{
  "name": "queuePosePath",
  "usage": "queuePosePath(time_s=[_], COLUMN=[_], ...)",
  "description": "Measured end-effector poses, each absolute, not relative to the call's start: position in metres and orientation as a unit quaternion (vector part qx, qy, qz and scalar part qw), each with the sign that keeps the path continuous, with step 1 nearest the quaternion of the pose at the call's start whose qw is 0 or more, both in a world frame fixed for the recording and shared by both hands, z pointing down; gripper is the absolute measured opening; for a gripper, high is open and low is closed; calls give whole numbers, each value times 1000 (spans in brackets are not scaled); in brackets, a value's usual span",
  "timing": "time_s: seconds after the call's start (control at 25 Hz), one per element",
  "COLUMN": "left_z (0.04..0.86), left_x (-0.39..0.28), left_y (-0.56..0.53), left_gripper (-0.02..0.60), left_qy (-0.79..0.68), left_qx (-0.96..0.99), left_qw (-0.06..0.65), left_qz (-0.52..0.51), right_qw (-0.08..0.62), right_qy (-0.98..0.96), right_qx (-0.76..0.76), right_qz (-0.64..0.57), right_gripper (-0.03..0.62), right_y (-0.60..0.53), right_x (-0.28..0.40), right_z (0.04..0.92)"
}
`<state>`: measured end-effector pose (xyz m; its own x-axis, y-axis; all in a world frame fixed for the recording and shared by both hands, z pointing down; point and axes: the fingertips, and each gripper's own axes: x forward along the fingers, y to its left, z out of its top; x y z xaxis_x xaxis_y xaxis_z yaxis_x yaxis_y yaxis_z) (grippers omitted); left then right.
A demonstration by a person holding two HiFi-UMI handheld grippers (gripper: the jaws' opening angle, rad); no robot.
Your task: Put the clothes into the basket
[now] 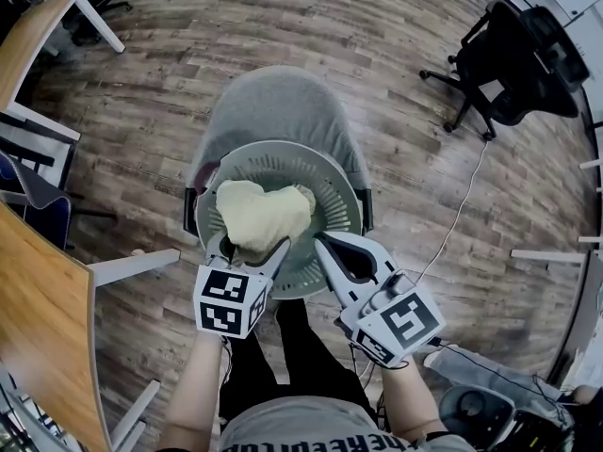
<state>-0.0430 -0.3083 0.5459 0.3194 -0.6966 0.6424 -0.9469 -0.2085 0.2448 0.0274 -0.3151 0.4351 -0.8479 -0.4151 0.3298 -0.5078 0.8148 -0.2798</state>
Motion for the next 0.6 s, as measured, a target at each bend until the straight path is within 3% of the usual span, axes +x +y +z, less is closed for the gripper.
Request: queuePosePath(time_s=[0.2,0.28,0.4,0.6], left_z=[521,514,509,501], left_x=[-51,-55,-68,-72], left_y=[-315,-314,-310,-305], left_gripper=[356,328,165,51], left_qy=[-560,-566,-588,-590], left_qx=[759,761,751,754], left_qw=[294,279,258,248], left_qz=[153,151,152,149], right_qw=[128,127,126,125], right_qy=[-945,-945,-947,-947], right_qx=[244,243,240,243], right_qz=[179,178,174,170], right_gripper=[9,9,9,9], right_y=[-312,-309,-305,-299], right_x=[22,18,10,7], right_z=[434,434,431,428])
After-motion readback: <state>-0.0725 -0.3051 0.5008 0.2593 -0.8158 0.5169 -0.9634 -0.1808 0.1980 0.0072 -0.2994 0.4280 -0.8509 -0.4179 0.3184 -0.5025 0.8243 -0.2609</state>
